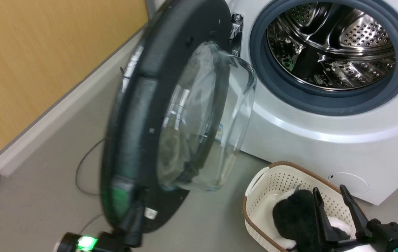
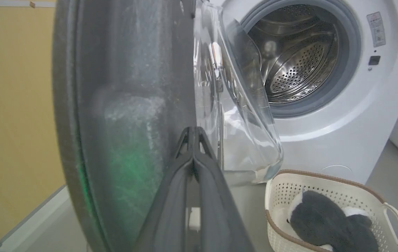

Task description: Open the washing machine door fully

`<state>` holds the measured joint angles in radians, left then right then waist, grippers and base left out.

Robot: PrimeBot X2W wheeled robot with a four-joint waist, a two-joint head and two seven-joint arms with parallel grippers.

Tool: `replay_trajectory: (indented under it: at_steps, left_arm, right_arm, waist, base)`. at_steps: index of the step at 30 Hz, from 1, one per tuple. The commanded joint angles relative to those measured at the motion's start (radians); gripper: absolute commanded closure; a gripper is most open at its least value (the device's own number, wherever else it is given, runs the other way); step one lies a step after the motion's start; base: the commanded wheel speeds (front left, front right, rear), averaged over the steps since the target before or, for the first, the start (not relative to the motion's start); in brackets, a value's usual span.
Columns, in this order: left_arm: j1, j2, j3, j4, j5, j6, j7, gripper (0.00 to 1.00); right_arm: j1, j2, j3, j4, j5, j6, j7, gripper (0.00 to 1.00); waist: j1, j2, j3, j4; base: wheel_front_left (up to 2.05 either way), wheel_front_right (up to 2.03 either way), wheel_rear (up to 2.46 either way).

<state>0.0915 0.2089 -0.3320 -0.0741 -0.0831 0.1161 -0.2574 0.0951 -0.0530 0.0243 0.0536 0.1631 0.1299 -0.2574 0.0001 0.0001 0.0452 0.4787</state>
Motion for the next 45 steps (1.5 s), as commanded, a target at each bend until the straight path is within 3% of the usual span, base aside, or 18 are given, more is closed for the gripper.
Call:
replay_trajectory:
  at_steps: [1,14,26,35,45]
  left_arm:
    - [-0.010,0.001,0.031,0.014,-0.029,0.003,-0.004,1.00]
    - [-0.144,0.024,0.295,0.159,-0.141,-0.001,-0.004,1.00]
    - [-0.309,0.036,0.506,0.310,-0.180,-0.010,-0.004,1.00]
    - [-0.429,0.075,0.605,0.458,-0.171,-0.042,-0.004,1.00]
    - [-0.493,0.102,0.654,0.557,-0.127,-0.058,-0.004,1.00]
  right_arm:
    - [-0.009,0.003,0.001,0.001,-0.003,0.001,-0.004,0.00]
    - [-0.042,0.003,0.001,0.008,-0.037,0.001,-0.004,0.00]
    - [-0.086,0.000,-0.007,0.005,-0.071,0.001,-0.004,0.00]
    - [-0.119,-0.011,-0.007,0.002,-0.077,0.001,-0.004,0.00]
    - [-0.135,-0.017,-0.008,0.003,-0.078,0.001,-0.004,0.00]
  waist:
    - [-0.0001,-0.0001,0.006,0.001]
    - [-0.0001,-0.0001,0.072,-0.049]
    - [-0.0001,-0.0001,0.151,-0.097]
    - [-0.0001,-0.0001,0.199,-0.131]
    - [-0.0001,-0.0001,0.222,-0.155]
  base:
    - [0.00,0.00,0.00]
    - [0.00,0.00,0.00]
    - [0.00,0.00,0.00]
    - [0.00,0.00,0.00]
    - [0.00,0.00,0.00]
